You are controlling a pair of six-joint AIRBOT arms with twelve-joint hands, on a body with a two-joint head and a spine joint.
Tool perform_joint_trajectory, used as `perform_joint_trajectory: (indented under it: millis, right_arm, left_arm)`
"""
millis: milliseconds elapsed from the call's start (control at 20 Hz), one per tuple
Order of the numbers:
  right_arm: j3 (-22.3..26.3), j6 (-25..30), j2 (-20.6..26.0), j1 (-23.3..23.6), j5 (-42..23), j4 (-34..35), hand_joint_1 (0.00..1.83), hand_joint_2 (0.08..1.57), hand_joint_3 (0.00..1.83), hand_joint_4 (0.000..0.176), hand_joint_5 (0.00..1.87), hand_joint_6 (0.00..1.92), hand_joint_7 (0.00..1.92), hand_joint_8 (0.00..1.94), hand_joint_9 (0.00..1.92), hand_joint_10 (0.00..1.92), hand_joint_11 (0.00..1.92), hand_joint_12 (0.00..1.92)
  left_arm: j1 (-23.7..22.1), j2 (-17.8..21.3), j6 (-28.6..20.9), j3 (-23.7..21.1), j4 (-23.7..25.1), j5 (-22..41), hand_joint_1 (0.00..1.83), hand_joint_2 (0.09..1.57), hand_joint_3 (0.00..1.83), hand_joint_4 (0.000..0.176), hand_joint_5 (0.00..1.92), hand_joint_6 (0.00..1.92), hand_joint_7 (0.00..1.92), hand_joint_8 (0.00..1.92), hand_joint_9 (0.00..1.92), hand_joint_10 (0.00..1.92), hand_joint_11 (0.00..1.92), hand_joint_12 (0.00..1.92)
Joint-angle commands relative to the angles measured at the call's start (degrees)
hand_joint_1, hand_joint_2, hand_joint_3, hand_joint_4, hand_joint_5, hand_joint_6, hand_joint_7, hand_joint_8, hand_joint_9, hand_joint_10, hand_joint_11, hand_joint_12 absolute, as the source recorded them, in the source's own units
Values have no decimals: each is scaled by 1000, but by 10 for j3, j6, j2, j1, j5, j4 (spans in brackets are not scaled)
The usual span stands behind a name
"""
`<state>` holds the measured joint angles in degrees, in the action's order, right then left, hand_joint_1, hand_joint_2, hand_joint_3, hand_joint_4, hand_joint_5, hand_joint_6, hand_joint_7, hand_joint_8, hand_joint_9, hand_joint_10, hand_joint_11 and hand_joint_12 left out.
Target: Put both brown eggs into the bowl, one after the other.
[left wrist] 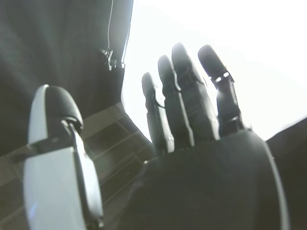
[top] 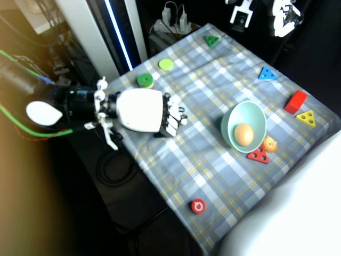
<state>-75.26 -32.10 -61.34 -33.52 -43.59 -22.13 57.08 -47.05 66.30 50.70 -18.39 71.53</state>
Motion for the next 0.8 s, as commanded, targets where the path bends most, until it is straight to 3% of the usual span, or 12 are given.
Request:
perform_joint_trajectory:
  millis: [0, 50, 100, 150, 200, 300, 350, 400, 450, 550, 650, 750]
  right_arm:
    - [-3, -10, -2, 12, -71, 29, 1173, 1039, 0, 0, 1152, 680, 904, 1238, 829, 1368, 684, 1702]
    - [-8, -21, -5, 22, -76, 42, 1161, 1048, 1, 0, 1118, 773, 835, 1526, 803, 1689, 754, 1877]
    - [-13, -27, -9, 31, -78, 50, 1145, 1055, 2, 0, 1097, 817, 822, 1623, 758, 1800, 708, 1912]
    - [-23, -35, -16, 48, -78, 59, 1155, 1066, 3, 0, 1071, 864, 884, 1510, 830, 1708, 755, 1912]
    - [-32, -45, -25, 64, -78, 70, 1138, 1060, 0, 0, 1093, 827, 877, 1398, 739, 1582, 586, 1866]
    - [-47, -59, -41, 85, -77, 89, 1196, 1012, 0, 0, 1216, 593, 886, 1156, 677, 1417, 454, 1823]
    - [-56, -62, -51, 96, -77, 99, 1265, 1035, 0, 0, 1249, 395, 1046, 1059, 879, 1259, 698, 1660]
    - [-60, -62, -56, 102, -76, 101, 1271, 1032, 0, 0, 1181, 528, 1160, 860, 992, 1136, 829, 1559]
    - [-66, -64, -63, 112, -73, 103, 1287, 1027, 0, 0, 1099, 661, 1265, 689, 1149, 1182, 1024, 1599]
    - [-80, -66, -79, 130, -61, 102, 1280, 992, 0, 0, 1196, 565, 1369, 431, 1223, 910, 1004, 1366]
    - [-90, -69, -92, 139, -48, 102, 1276, 995, 0, 0, 1172, 633, 1384, 371, 1219, 823, 990, 1333]
    - [-104, -71, -109, 151, -30, 97, 1279, 990, 0, 0, 1196, 579, 1388, 372, 1198, 805, 961, 1327]
  left_arm:
    - [-4, -4, -8, 4, 6, 70, 868, 897, 0, 56, 623, 0, 641, 2, 633, 5, 65, 1178]
    - [-4, -4, -9, 5, 6, 69, 892, 885, 0, 55, 627, 2, 646, 3, 630, 4, 29, 1165]
    - [-4, -4, -10, 5, 6, 68, 897, 883, 0, 48, 624, 1, 650, 4, 638, 6, 34, 1167]
    - [-4, -4, -11, 6, 6, 66, 895, 886, 0, 58, 625, 1, 649, 3, 633, 4, 36, 1168]
    - [-4, -4, -12, 7, 6, 65, 920, 880, 0, 55, 632, 1, 654, 2, 634, 3, 33, 1136]
    - [-4, -5, -12, 8, 6, 63, 933, 875, 0, 49, 639, 2, 658, 2, 637, 4, 52, 1144]
    - [-4, -6, -12, 9, 7, 62, 956, 866, 0, 43, 636, 1, 657, 2, 640, 5, 53, 1144]
    - [-5, -6, -13, 9, 8, 60, 967, 858, 0, 43, 637, 1, 660, 3, 640, 5, 37, 1139]
    - [-6, -7, -13, 10, 9, 57, 977, 849, 0, 46, 640, 1, 662, 2, 645, 6, 7, 1112]
    - [-8, -11, -17, 15, 11, 50, 961, 847, 0, 39, 640, 3, 640, 4, 620, 7, 0, 1089]
    - [-10, -13, -21, 17, 14, 46, 945, 842, 0, 36, 651, 3, 652, 4, 638, 12, 0, 1154]
    - [-13, -14, -24, 20, 19, 40, 947, 846, 1, 45, 640, 3, 652, 1, 643, 11, 0, 996]
